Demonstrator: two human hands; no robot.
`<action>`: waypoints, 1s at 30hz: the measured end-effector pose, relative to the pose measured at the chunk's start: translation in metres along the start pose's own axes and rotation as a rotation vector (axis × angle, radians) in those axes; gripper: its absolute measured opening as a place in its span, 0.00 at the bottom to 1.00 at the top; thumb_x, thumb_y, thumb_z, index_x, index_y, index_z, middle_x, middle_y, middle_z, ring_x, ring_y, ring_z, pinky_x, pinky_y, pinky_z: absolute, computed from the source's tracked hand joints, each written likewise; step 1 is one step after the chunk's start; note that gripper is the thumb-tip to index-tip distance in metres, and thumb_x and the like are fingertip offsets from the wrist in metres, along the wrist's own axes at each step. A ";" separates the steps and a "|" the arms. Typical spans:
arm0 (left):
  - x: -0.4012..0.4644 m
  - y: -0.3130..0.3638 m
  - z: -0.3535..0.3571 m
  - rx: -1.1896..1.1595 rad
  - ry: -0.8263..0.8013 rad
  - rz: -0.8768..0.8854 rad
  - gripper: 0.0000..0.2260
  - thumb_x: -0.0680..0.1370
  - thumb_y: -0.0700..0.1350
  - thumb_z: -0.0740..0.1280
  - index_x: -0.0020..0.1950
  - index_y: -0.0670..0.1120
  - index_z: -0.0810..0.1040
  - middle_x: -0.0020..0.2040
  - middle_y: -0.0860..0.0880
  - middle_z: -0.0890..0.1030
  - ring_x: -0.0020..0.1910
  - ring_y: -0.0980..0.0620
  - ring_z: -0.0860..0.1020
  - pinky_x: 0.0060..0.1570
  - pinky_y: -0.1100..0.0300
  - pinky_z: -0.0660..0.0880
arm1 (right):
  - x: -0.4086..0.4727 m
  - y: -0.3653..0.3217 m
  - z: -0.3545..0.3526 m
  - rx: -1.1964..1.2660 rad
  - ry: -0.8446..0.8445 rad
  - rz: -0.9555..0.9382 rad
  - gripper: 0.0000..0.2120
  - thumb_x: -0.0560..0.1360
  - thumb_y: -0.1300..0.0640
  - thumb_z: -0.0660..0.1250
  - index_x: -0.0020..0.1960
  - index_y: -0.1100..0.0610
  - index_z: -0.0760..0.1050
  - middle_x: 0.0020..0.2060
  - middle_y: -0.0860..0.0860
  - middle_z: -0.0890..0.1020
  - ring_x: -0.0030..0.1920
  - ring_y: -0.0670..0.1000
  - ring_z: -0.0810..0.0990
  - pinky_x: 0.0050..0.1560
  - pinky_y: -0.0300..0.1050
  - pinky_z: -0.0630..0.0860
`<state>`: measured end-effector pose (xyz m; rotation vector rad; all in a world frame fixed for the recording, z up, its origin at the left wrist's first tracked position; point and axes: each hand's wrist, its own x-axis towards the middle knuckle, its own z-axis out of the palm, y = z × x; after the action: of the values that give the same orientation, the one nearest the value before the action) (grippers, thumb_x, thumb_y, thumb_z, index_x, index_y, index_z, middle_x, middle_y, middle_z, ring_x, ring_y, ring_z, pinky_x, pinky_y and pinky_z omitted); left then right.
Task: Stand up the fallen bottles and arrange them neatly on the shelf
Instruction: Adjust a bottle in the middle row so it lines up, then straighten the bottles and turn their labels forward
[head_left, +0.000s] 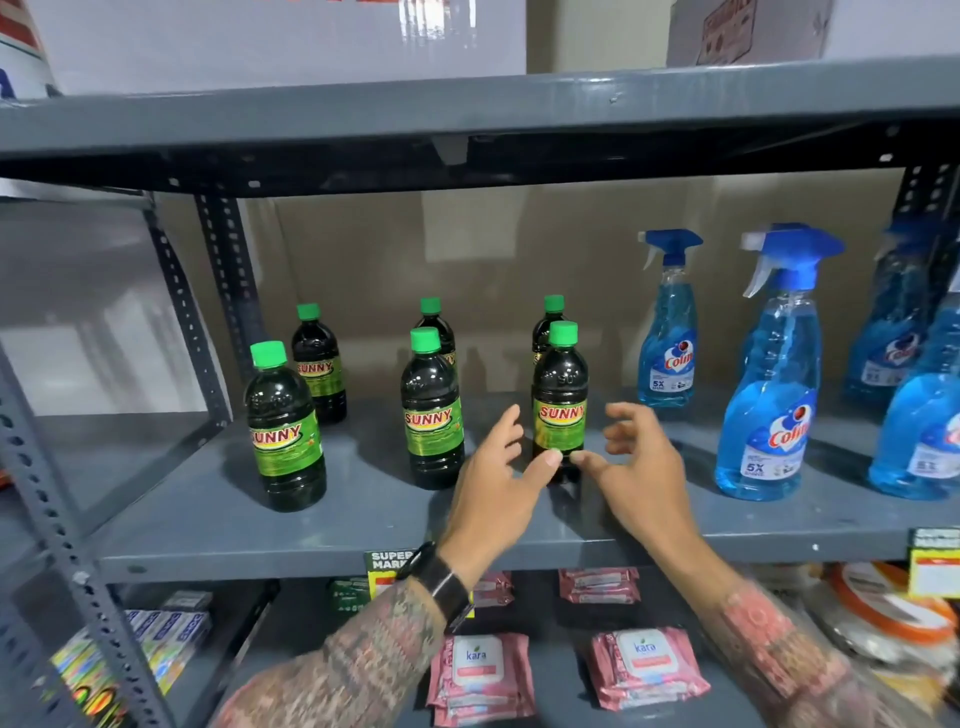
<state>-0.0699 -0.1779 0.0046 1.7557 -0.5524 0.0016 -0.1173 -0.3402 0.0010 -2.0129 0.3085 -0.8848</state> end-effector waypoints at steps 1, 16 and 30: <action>-0.012 -0.001 -0.010 -0.002 0.010 0.011 0.33 0.80 0.49 0.73 0.83 0.54 0.65 0.75 0.52 0.76 0.72 0.56 0.76 0.68 0.64 0.74 | -0.009 -0.001 -0.001 0.029 0.058 -0.034 0.22 0.71 0.59 0.80 0.60 0.48 0.75 0.49 0.48 0.81 0.49 0.50 0.80 0.51 0.47 0.77; -0.041 -0.050 -0.216 -0.240 0.627 0.017 0.13 0.85 0.47 0.66 0.70 0.53 0.78 0.61 0.53 0.83 0.58 0.59 0.80 0.68 0.53 0.74 | -0.062 -0.127 0.170 0.486 -0.541 0.032 0.27 0.82 0.45 0.67 0.79 0.47 0.68 0.71 0.45 0.77 0.68 0.45 0.77 0.73 0.50 0.73; -0.010 -0.062 -0.246 -0.429 0.344 -0.113 0.29 0.76 0.74 0.53 0.65 0.62 0.83 0.61 0.55 0.88 0.63 0.58 0.84 0.67 0.53 0.76 | -0.078 -0.167 0.263 0.698 -0.543 0.207 0.54 0.62 0.15 0.59 0.82 0.41 0.62 0.77 0.43 0.73 0.76 0.44 0.71 0.79 0.54 0.64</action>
<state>0.0151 0.0613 0.0105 1.3263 -0.1827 0.0976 -0.0107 -0.0367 0.0078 -1.4490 -0.0963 -0.2309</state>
